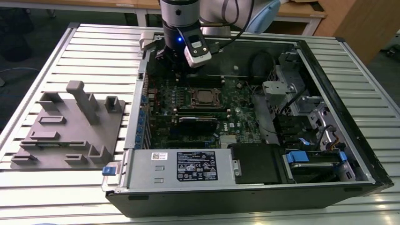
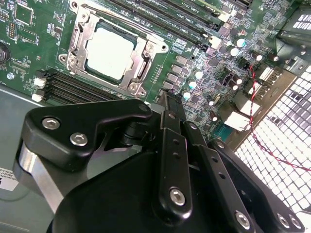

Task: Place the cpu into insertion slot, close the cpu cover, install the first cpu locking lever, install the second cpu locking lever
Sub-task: 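Install the first cpu locking lever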

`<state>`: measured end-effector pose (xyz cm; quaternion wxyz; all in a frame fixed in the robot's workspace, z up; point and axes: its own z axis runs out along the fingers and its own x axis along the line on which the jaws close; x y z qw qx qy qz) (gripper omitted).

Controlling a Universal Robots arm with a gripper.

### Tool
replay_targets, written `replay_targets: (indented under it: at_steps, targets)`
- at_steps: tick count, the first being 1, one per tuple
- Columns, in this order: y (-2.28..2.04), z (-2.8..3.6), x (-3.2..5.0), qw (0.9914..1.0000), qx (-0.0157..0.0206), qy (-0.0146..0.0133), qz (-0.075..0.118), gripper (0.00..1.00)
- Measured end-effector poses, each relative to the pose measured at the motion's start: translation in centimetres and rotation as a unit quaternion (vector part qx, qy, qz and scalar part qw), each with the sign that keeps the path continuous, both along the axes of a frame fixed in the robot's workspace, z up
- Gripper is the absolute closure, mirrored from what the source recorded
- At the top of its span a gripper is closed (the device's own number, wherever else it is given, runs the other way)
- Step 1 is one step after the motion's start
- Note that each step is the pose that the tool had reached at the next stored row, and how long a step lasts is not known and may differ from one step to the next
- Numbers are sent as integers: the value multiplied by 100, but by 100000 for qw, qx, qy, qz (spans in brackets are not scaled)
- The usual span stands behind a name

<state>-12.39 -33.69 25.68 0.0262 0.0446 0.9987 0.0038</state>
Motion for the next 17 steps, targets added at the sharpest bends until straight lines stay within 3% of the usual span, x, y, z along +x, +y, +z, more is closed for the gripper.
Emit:
replay_targets:
  at_steps: [5,6,7,11,12,13,17]
  targets:
    - [0,0,0,100000,-1,-1,-1,89]
    - [-1,1,-2,100000,164,6,-2,89]
    - [-3,0,-2,99996,847,-2,-6,89]
    - [-15,0,-7,99904,4386,-76,-1,89]
    - [-16,0,-9,99877,4950,-99,1,89]
    - [-17,0,-11,99865,5185,-110,-3,89]
    - [-17,-1,-41,99863,5235,-176,5,89]
